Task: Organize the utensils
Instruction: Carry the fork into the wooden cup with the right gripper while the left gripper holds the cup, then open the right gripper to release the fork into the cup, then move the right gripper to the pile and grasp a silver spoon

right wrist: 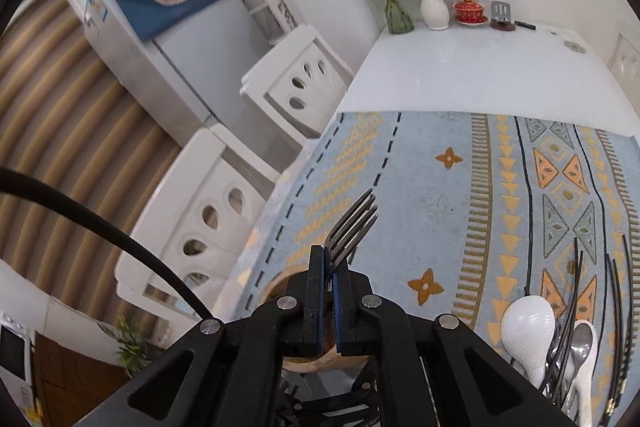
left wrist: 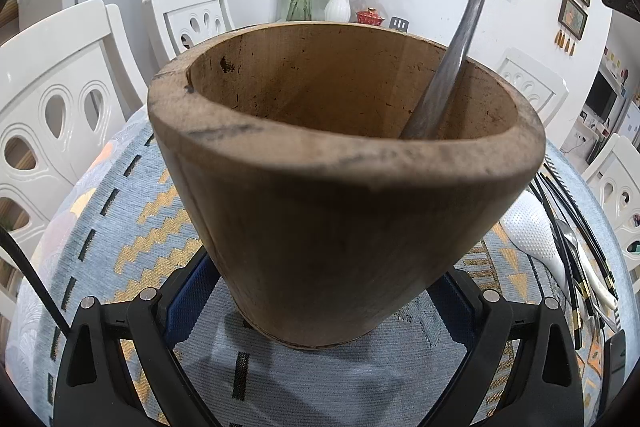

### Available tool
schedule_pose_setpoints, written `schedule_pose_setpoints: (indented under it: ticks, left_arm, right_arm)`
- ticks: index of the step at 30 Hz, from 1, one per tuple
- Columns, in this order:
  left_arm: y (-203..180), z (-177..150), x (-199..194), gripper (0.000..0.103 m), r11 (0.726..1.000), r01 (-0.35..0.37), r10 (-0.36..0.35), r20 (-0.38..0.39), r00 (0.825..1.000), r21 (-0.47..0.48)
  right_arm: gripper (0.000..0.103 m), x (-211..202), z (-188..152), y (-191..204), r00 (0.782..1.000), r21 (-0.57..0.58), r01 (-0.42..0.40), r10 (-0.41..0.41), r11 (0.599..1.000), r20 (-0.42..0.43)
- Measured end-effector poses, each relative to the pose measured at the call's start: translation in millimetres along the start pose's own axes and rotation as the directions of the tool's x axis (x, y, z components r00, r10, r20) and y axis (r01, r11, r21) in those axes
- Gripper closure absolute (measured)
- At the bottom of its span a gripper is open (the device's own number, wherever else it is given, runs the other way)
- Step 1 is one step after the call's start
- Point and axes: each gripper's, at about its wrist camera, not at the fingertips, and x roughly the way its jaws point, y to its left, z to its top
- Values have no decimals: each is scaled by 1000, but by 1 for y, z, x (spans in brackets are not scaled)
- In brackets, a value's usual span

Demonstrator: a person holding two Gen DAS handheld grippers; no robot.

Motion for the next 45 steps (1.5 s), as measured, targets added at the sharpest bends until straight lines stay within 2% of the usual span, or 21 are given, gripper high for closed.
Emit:
schedule_pose_setpoints:
  ticks: [12, 15, 18, 22, 28, 34, 40, 45]
  left_arm:
    - [0, 0, 0, 6, 1000, 0, 0, -1, 1000, 1]
    - [-2, 1, -2, 6, 1000, 1, -1, -2, 1000, -1]
    - [-4, 0, -5, 6, 1000, 1, -1, -2, 1000, -1]
    - [-7, -1, -8, 6, 1000, 1, -1, -2, 1000, -1]
    - [-12, 1, -8, 5, 1000, 1, -1, -3, 1000, -1]
    - [-13, 3, -7, 5, 1000, 0, 0, -4, 1000, -1]
    - [-13, 3, -7, 5, 1000, 1, -1, -4, 1000, -2]
    - [-12, 3, -7, 5, 1000, 1, -1, -4, 1000, -2]
  right_arm:
    - [98, 18, -6, 6, 993, -42, 37, -41, 998, -107]
    - [86, 18, -4, 3, 992, -34, 32, -36, 999, -122]
    - [73, 6, -2, 0, 997, -14, 10, -11, 1000, -83]
    - [67, -15, 1, -7, 1000, 7, 21, -21, 1000, -15]
    - [63, -48, 2, -43, 993, 84, 105, -109, 991, 49]
    - [63, -71, -7, -91, 974, 180, 207, -219, 962, 52]
    - [63, -72, -29, -138, 945, 244, 324, -325, 914, -38]
    - [63, -57, -54, -168, 932, 289, 363, -340, 886, -128]
